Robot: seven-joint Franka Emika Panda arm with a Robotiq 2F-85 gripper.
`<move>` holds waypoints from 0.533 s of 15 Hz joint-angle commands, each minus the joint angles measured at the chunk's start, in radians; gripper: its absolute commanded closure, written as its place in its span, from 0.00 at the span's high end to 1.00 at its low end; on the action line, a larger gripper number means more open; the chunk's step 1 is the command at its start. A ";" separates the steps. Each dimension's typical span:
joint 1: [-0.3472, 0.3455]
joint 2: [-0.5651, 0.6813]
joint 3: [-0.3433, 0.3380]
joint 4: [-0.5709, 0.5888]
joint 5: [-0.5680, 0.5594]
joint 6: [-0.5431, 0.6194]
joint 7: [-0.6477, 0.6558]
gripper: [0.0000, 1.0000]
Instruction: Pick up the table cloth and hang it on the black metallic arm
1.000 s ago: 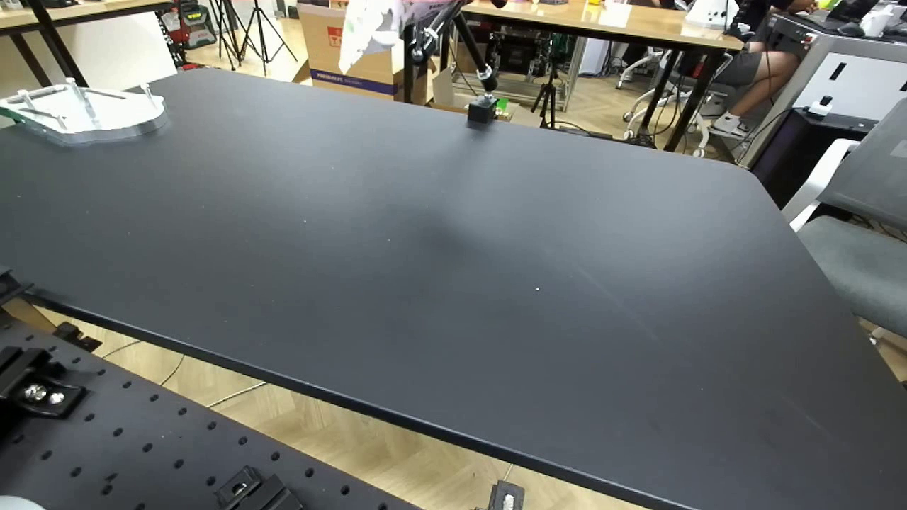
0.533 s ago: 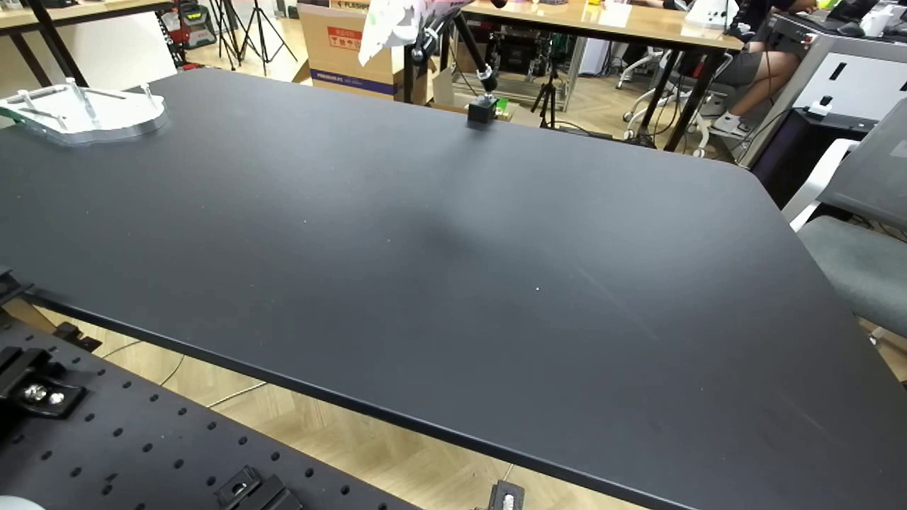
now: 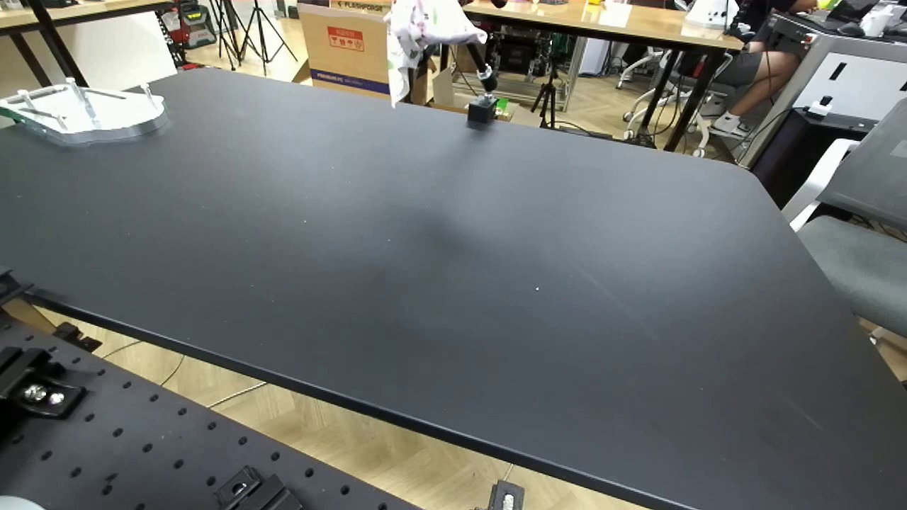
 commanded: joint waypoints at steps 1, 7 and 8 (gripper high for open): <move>0.024 0.055 -0.008 0.055 0.003 -0.029 0.057 0.01; 0.040 0.094 -0.014 0.083 0.037 -0.041 0.041 0.29; 0.042 0.093 -0.014 0.084 0.043 -0.044 0.037 0.34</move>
